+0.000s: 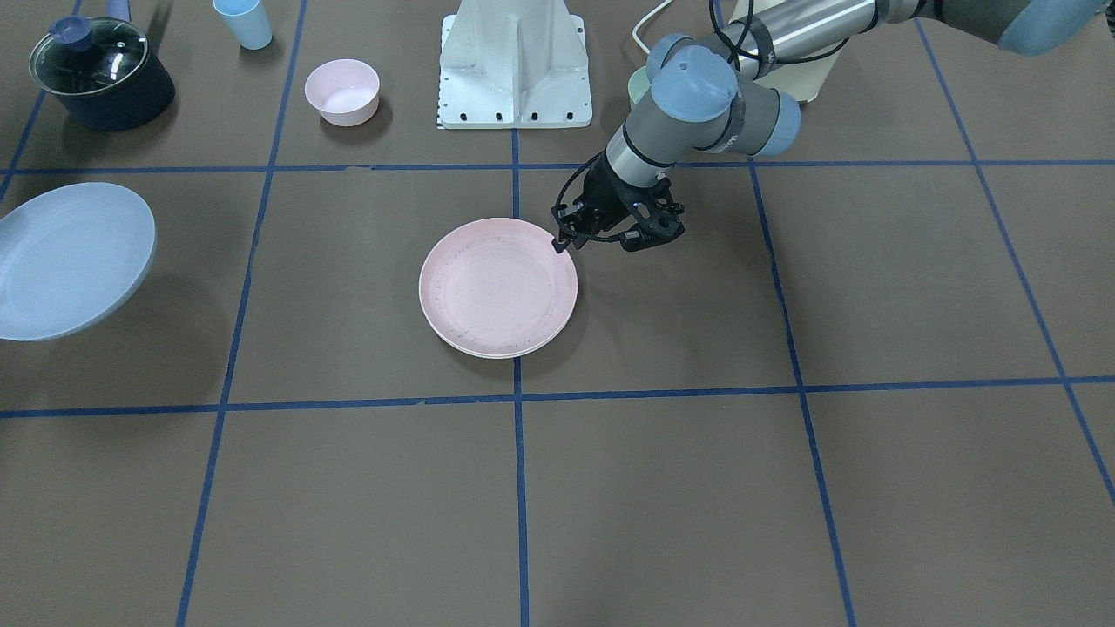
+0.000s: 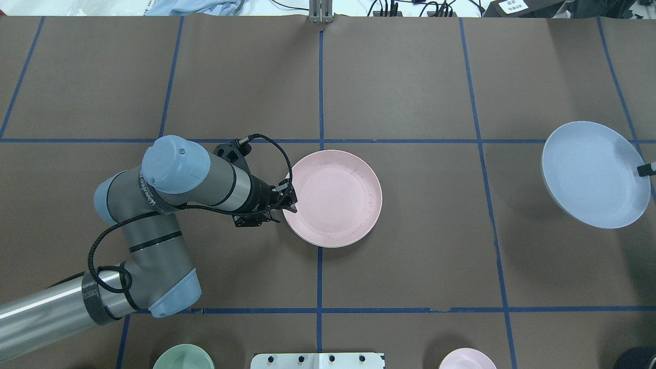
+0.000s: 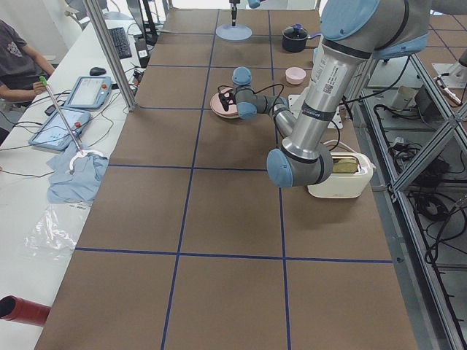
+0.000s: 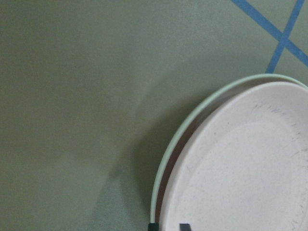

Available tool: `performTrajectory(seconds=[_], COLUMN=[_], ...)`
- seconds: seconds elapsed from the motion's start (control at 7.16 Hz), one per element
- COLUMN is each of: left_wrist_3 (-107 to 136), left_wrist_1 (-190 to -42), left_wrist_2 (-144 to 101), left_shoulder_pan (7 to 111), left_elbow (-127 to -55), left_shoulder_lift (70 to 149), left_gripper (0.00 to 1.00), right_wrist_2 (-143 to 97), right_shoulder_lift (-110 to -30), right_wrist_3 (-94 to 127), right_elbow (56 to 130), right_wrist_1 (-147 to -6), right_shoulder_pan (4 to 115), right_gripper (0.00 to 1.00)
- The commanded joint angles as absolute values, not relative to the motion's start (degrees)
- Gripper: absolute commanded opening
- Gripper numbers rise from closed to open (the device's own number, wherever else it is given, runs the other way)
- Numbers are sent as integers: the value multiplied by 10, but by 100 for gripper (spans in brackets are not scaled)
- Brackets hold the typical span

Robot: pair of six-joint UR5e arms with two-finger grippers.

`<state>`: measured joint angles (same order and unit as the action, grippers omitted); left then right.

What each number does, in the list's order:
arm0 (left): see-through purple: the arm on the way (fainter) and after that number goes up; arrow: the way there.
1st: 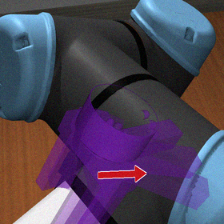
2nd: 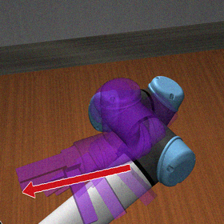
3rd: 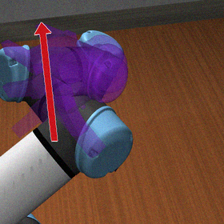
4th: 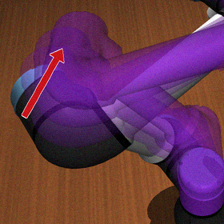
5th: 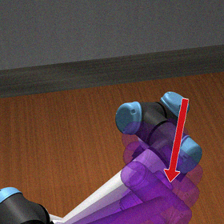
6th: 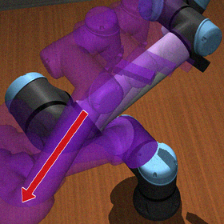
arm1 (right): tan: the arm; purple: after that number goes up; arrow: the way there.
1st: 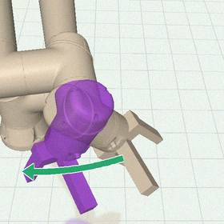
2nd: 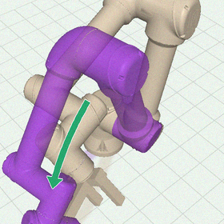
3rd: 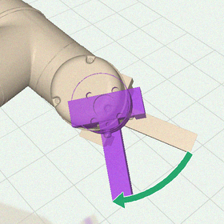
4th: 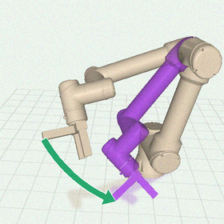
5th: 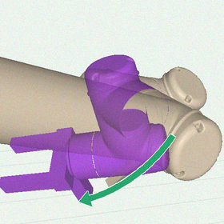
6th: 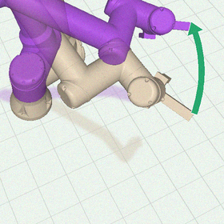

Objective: Stack three plates with pink and blue
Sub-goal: 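Withdraw the left gripper while the right gripper grasps and lifts the blue plate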

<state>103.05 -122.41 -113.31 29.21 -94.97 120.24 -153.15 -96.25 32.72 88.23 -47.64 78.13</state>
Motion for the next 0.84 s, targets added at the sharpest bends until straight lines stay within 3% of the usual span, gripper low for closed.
performTrajectory(seconds=[0.0,0.28,0.7], left_wrist_3=[1007,924,805], left_wrist_1=[-1218,-1181,-1092], left_wrist_2=[-1138,-1151,-1180], left_shoulder_pan=[325,360,427], left_elbow=[-978,-1010,-1055], left_shoulder_lift=[1191,1162,1144], left_gripper=[100,100,100], right_wrist_2=[-1532,-1513,-1372], right_shoulder_lift=[-942,-905,-800], right_wrist_3=[409,549,758], right_elbow=[929,973,1005], right_wrist_1=[-482,-480,-486], right_shoulder_pan=[781,732,570], right_gripper=[0,0,0])
